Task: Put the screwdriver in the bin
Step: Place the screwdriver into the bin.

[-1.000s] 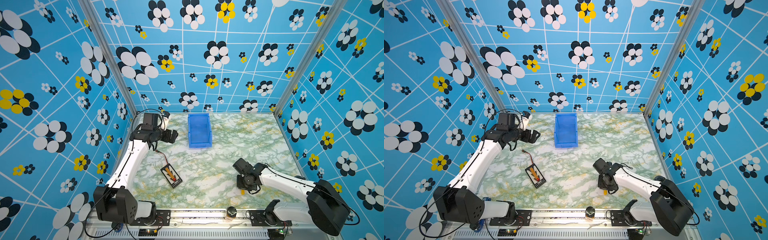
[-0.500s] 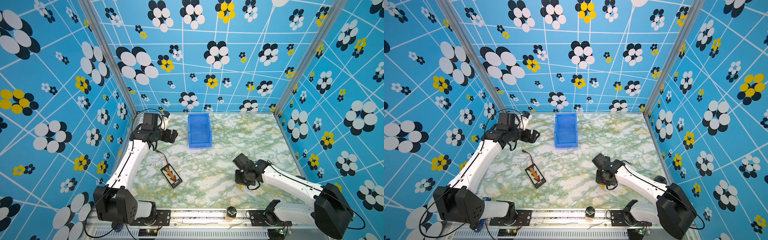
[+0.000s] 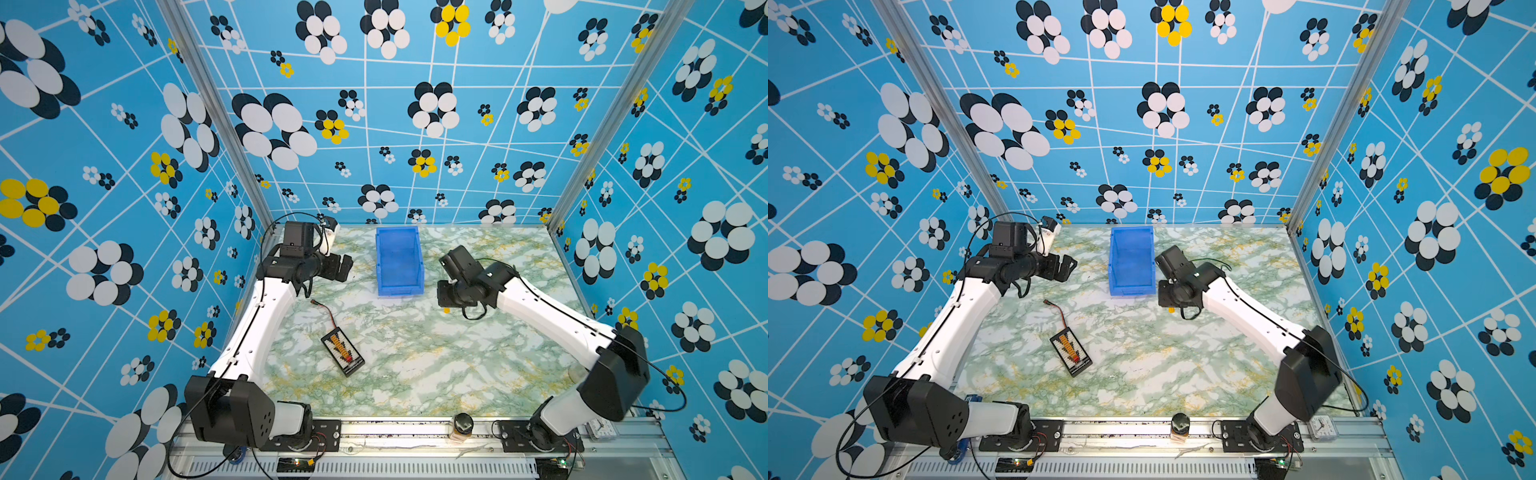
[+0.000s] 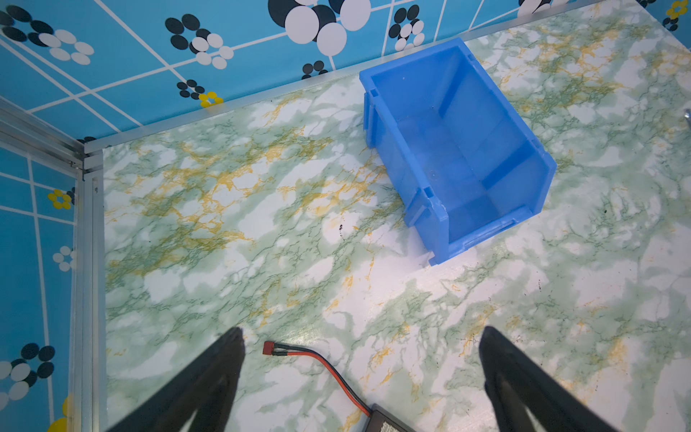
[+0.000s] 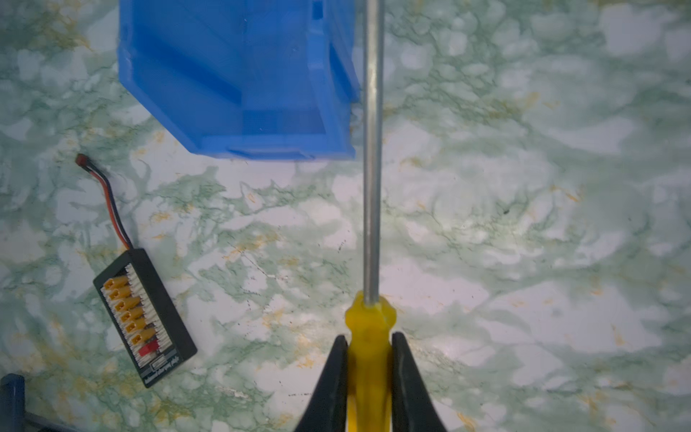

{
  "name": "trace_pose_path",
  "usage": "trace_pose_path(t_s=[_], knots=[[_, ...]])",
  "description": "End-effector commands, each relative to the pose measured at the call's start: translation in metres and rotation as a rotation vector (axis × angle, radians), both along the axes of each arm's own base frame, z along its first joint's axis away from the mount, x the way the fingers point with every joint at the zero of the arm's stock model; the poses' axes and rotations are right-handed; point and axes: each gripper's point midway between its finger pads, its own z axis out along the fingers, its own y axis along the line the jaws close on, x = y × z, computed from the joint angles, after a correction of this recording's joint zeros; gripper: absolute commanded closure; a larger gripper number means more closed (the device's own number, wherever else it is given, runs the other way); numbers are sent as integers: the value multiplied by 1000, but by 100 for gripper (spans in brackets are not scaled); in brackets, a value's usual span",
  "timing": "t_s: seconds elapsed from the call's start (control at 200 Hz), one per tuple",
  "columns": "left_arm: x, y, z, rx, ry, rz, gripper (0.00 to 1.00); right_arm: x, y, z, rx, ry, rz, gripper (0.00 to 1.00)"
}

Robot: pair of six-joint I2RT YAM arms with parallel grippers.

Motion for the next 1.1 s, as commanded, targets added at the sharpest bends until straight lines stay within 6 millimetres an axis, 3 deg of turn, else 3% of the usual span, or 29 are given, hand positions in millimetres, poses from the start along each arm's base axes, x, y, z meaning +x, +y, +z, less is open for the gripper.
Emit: trace_pose_path(t_s=[0.0, 0.23, 0.3, 0.33, 0.49, 1.095], knots=[[-7, 6, 17, 32, -40, 17, 1, 31, 23, 7, -19, -32, 94, 84], [-14, 11, 15, 37, -36, 37, 1, 93, 77, -5, 2, -48, 192, 84], [-16, 11, 14, 37, -32, 35, 1, 108, 86, -5, -7, -68, 211, 84], [-16, 10, 13, 37, -31, 33, 1, 115, 92, -18, -16, -51, 222, 84], [-16, 8, 12, 24, -25, 27, 1, 140, 106, -33, -33, -45, 243, 84], [-19, 6, 6, 10, -11, 21, 1, 147, 120, -100, -21, 65, 275, 83]])
